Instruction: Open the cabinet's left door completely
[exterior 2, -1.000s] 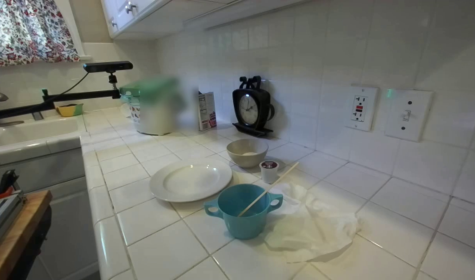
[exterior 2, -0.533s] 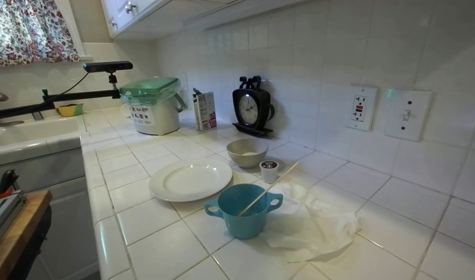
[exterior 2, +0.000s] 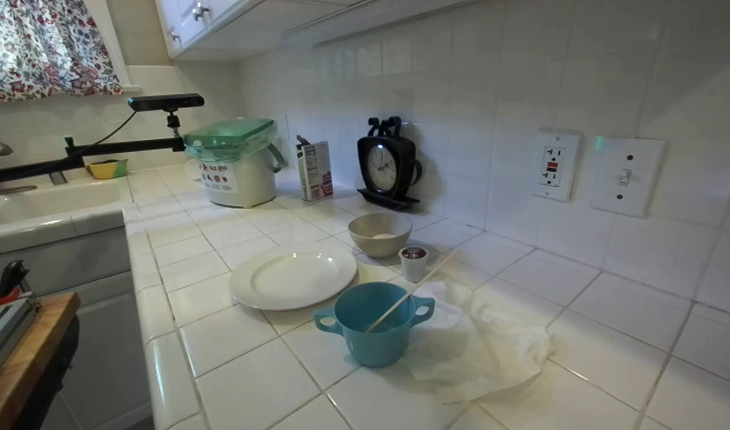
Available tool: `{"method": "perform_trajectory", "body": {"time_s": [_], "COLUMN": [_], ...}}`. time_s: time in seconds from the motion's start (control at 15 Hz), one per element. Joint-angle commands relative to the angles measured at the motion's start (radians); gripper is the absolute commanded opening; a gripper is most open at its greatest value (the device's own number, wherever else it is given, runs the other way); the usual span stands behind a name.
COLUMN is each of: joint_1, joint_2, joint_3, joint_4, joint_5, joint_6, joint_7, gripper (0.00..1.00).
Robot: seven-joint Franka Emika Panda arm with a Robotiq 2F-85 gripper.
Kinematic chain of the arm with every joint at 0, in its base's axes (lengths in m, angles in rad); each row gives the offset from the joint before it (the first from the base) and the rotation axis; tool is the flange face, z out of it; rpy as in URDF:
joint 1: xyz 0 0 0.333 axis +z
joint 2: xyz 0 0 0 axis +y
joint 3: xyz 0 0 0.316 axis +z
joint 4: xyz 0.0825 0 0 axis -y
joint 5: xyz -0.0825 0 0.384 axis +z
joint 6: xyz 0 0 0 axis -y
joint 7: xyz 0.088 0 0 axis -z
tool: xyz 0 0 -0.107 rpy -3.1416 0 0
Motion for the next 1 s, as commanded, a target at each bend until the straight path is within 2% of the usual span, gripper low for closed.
{"method": "perform_trajectory", "body": {"time_s": [0.0, 0.47, 0.93], "joint_1": [-0.074, -0.171, -0.22], "joint_2": [0.08, 0.169, 0.218], "joint_3": [0.019, 0.057, 0.099], "joint_4": [0.086, 0.162, 0.203], "joint_5": [0.091, 0.189, 0.207], "joint_6": [-0.104, -0.248, -0.293], "joint_7": [-0.103, -0.161, -0.176], "gripper": [1.0, 1.0, 0.98]}}
